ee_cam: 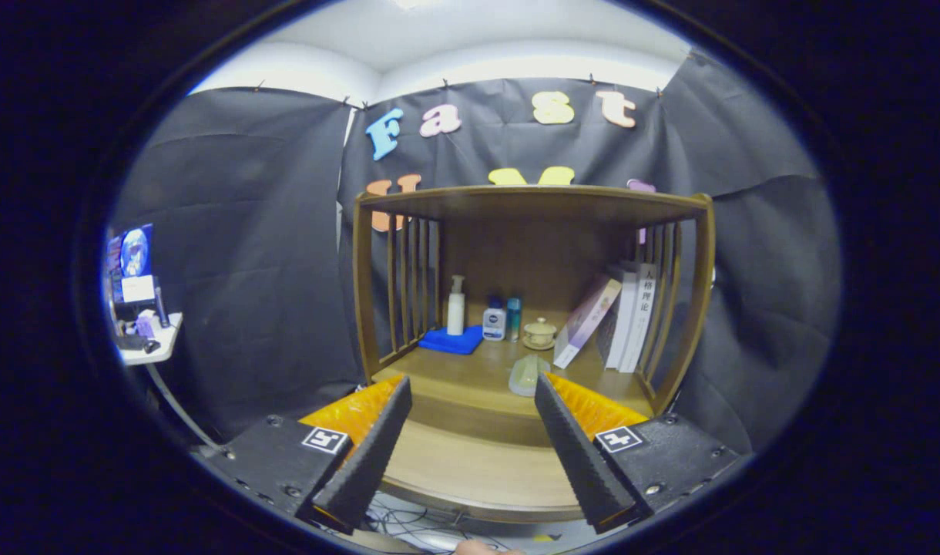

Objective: Pull open the drawer, take out the items inside it, and place them on the countertop above the cabinet.

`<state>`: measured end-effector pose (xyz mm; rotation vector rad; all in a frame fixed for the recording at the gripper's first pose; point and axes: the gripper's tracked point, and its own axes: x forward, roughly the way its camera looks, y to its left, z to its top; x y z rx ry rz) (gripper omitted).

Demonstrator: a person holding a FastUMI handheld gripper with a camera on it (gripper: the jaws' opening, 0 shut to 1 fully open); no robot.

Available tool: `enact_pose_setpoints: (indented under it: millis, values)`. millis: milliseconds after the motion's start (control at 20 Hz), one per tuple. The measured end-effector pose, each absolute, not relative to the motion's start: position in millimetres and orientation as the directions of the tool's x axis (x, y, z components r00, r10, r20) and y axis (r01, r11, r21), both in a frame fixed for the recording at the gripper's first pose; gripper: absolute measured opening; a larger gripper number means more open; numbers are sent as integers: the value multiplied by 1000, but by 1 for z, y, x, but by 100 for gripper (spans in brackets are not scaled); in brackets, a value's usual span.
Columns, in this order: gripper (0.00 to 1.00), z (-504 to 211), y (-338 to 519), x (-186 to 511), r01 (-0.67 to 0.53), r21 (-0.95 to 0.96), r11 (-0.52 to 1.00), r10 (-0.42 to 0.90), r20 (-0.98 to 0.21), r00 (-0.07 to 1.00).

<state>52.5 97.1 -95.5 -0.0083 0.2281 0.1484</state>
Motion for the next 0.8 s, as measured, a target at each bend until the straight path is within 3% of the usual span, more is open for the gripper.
enact_pose_setpoints:
  millis: [300,550,800]
  values:
    - [100,-151,109,7,-111,19,994,113,-160,981]
    - [100,-229,94,-16,-14,-14,1000,10,-226,974]
    - [100,-283,103,-14,-11,2,1000,11,-296,955]
